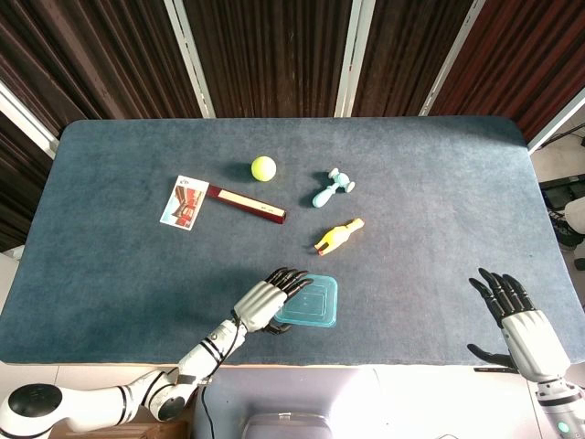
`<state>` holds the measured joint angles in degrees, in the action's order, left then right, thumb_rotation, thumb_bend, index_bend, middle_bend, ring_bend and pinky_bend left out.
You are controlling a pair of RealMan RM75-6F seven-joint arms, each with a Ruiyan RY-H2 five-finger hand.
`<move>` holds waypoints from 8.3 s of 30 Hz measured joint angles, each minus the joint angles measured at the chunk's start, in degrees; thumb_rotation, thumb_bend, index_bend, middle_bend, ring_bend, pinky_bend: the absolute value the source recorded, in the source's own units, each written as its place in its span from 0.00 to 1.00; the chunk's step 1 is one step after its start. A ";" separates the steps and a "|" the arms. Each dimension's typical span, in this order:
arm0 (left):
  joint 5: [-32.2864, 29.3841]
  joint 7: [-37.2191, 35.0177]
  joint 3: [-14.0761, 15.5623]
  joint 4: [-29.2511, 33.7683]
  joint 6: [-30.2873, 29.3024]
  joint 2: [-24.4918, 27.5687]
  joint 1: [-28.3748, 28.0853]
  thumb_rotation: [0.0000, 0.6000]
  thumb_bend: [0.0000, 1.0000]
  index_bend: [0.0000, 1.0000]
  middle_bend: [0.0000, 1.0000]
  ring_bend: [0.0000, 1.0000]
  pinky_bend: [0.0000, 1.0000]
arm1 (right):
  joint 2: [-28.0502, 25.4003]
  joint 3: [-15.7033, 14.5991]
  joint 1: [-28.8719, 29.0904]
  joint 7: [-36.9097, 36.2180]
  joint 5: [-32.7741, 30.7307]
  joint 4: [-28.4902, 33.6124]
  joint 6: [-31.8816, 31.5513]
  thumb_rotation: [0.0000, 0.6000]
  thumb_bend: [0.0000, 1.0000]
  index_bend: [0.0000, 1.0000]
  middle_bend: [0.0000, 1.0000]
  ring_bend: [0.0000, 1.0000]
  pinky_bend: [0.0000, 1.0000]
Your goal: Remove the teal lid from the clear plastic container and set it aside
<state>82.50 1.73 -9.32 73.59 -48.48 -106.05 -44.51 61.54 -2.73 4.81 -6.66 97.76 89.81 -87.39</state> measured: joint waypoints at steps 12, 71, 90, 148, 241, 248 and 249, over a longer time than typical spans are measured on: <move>-2.67 1.88 -0.26 -2.14 1.22 -0.75 -1.91 1.00 0.29 0.00 0.01 0.00 0.05 | -0.11 -0.29 -0.06 0.03 0.68 0.11 -0.10 1.00 0.17 0.00 0.00 0.00 0.00; -5.82 6.80 3.99 4.37 -6.03 4.69 3.70 1.00 0.32 0.00 0.67 0.51 0.61 | 26.74 2.84 30.18 -2.02 11.03 -19.58 18.59 1.00 0.34 0.53 0.05 0.00 0.00; -5.23 6.41 4.43 4.12 -5.74 4.51 3.77 1.00 0.32 0.00 0.67 0.51 0.62 | 31.38 2.25 33.47 2.36 7.03 -20.15 21.85 1.00 0.37 0.60 0.06 0.00 0.00; -4.74 6.56 4.99 3.71 -5.34 3.91 4.04 1.00 0.32 0.00 0.70 0.54 0.64 | 34.24 2.35 36.94 6.18 1.15 -17.86 23.99 1.00 0.37 0.62 0.07 0.00 0.00; 5.25 -9.80 7.90 0.88 -10.13 5.25 5.00 1.00 0.34 0.00 0.00 0.00 0.00 | 36.93 4.67 38.11 7.04 -0.59 -22.03 19.72 1.00 0.77 0.76 0.17 0.00 0.00; 6.15 -10.93 7.78 0.05 -13.03 5.33 5.81 1.00 0.34 0.00 0.00 0.00 0.00 | 36.91 4.99 38.07 7.15 -0.42 -22.46 18.84 1.00 0.77 0.76 0.17 0.00 0.00; 6.20 -10.78 7.75 -0.02 -13.42 5.44 5.98 1.00 0.33 0.00 0.00 0.00 0.00 | 36.78 5.09 38.06 7.09 -0.39 -22.39 18.59 1.00 0.77 0.76 0.17 0.00 0.00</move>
<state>88.70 -9.05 -1.57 73.57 -61.90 -100.61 -38.53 98.32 2.36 42.87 0.43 97.37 67.42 -68.80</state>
